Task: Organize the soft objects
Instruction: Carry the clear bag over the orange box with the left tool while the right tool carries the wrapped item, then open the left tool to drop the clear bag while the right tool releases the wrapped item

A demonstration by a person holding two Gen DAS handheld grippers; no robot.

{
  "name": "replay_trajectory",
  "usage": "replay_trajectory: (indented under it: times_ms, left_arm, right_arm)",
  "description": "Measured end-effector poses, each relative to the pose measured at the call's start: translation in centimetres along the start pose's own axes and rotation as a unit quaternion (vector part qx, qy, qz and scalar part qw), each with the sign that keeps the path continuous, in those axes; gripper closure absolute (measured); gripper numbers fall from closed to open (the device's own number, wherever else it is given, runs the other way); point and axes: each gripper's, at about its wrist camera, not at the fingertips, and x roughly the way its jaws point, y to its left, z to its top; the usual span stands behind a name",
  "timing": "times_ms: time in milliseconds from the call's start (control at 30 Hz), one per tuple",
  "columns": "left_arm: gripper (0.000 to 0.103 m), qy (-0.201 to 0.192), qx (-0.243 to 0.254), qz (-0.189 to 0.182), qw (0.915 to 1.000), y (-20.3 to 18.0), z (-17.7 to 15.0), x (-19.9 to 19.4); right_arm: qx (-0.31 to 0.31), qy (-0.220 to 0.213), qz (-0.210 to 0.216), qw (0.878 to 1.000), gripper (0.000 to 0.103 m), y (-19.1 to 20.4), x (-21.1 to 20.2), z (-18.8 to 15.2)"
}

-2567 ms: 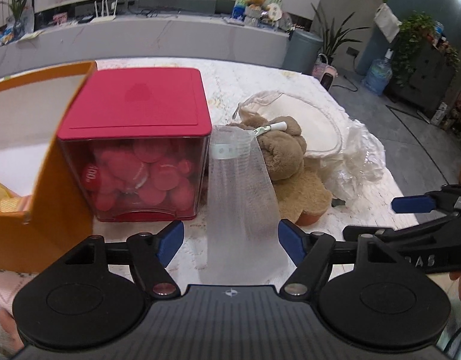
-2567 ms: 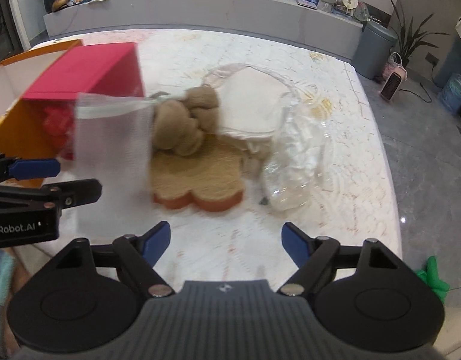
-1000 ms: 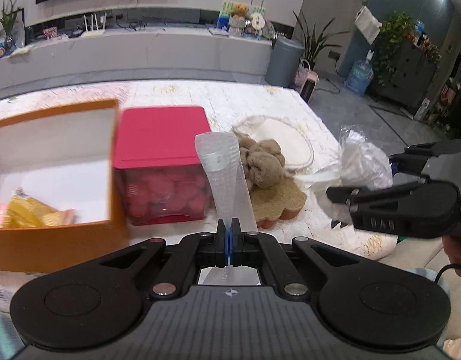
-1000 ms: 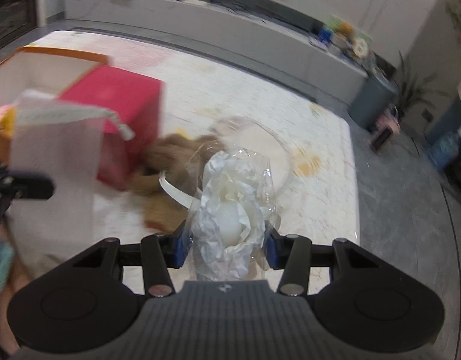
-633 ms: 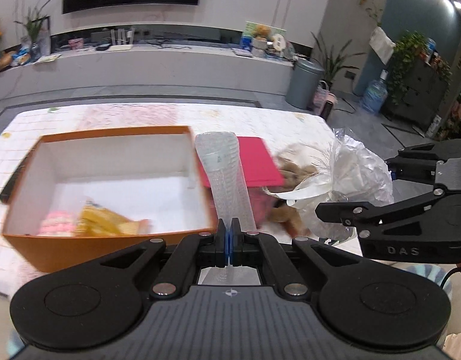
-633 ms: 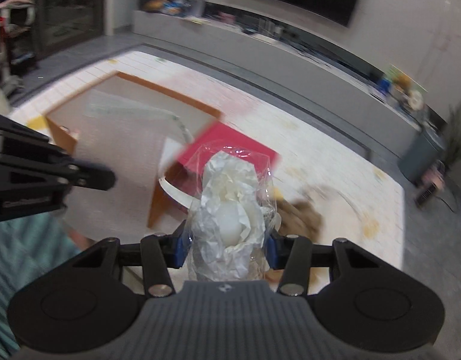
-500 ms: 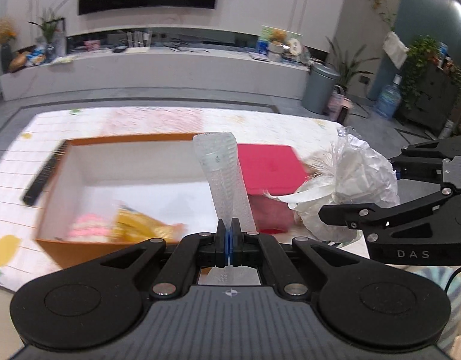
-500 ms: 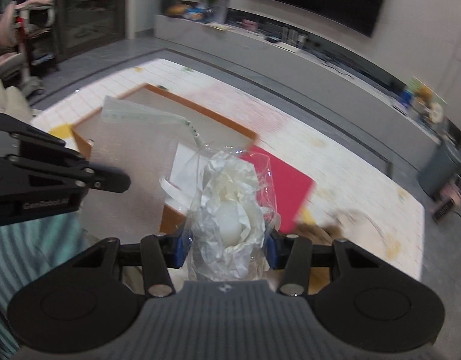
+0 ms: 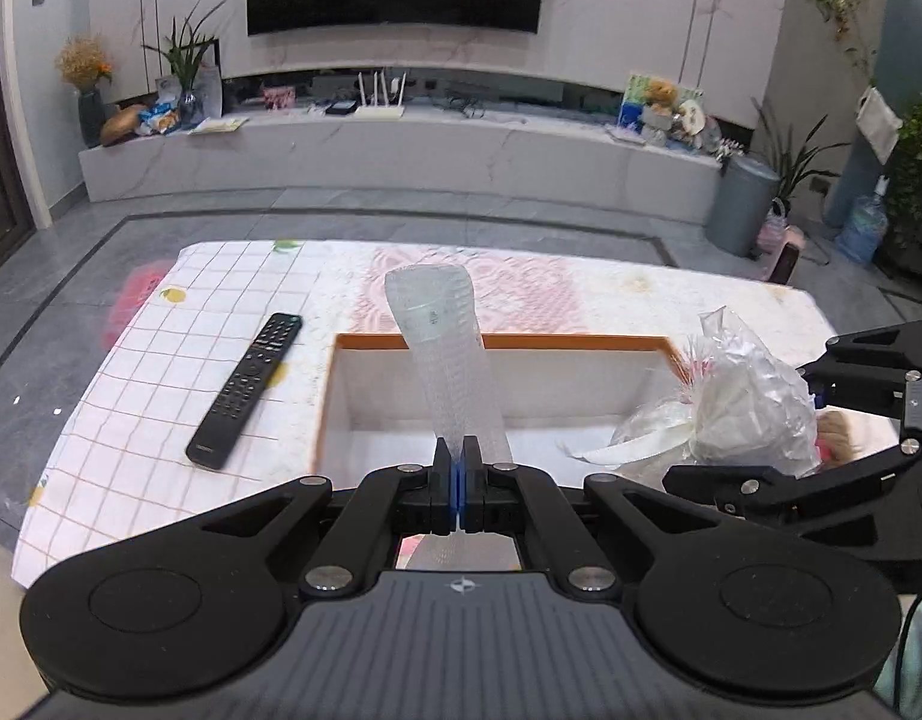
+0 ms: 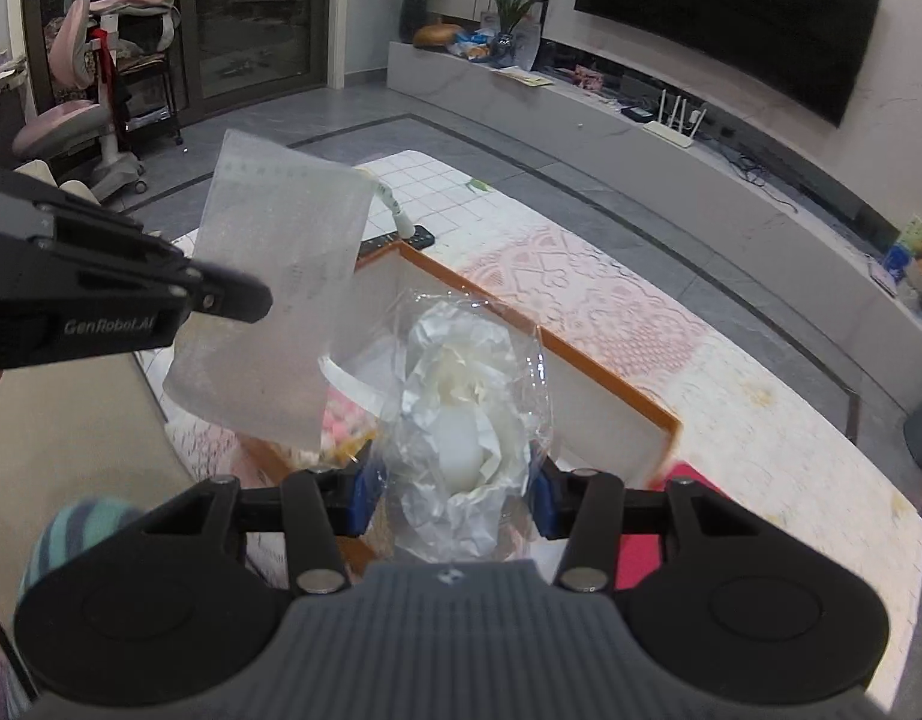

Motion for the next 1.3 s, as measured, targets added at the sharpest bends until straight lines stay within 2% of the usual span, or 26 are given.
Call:
replay_trajectory:
  times_ms: [133, 300, 433, 633, 867, 967, 1133, 1233, 1300]
  left_arm:
    - [0.103, 0.03, 0.007, 0.009, 0.9995, 2.0, 0.3, 3.5]
    - [0.103, 0.066, 0.032, 0.006, 0.9973, 2.7, -0.6, 8.0]
    - [0.103, 0.087, 0.039, 0.002, 0.9955, 3.4, -1.0, 10.8]
    - [0.103, 0.126, 0.055, -0.003, 0.9905, 3.6, -0.8, 14.0]
    - [0.102, 0.147, 0.065, 0.001, 0.987, 4.2, -0.7, 16.3]
    - [0.102, 0.146, 0.071, 0.005, 0.9867, 4.0, -0.8, 16.9]
    - [0.098, 0.143, 0.074, 0.015, 0.9869, 3.8, -0.6, 16.8]
    - [0.093, 0.137, 0.073, 0.016, 0.9877, 3.9, -0.5, 16.3]
    - [0.089, 0.134, 0.076, 0.015, 0.988, 3.9, -0.4, 15.8]
  right_arm:
    - [0.004, 0.007, 0.006, 1.0, 0.055, 0.2, 4.0, 2.2]
    - [0.019, 0.021, 0.018, 0.999, 0.055, -0.3, 9.0, 3.7]
    - [0.015, 0.034, 0.011, 0.999, 0.055, -0.7, 13.0, 4.1]
    - [0.017, 0.073, 0.025, 0.997, 0.055, -1.4, 18.0, 4.0]
    - [0.003, 0.102, 0.025, 0.994, 0.054, -1.2, 20.9, 3.5]
    - [0.019, 0.107, 0.038, 0.993, 0.054, -1.5, 21.2, 3.5]
    - [0.017, 0.115, 0.032, 0.993, 0.052, -1.6, 21.8, 3.6]
    - [0.015, 0.112, 0.026, 0.993, 0.047, -1.6, 21.4, 3.6]
    - [0.012, 0.11, 0.019, 0.994, 0.04, -1.6, 21.2, 3.6]
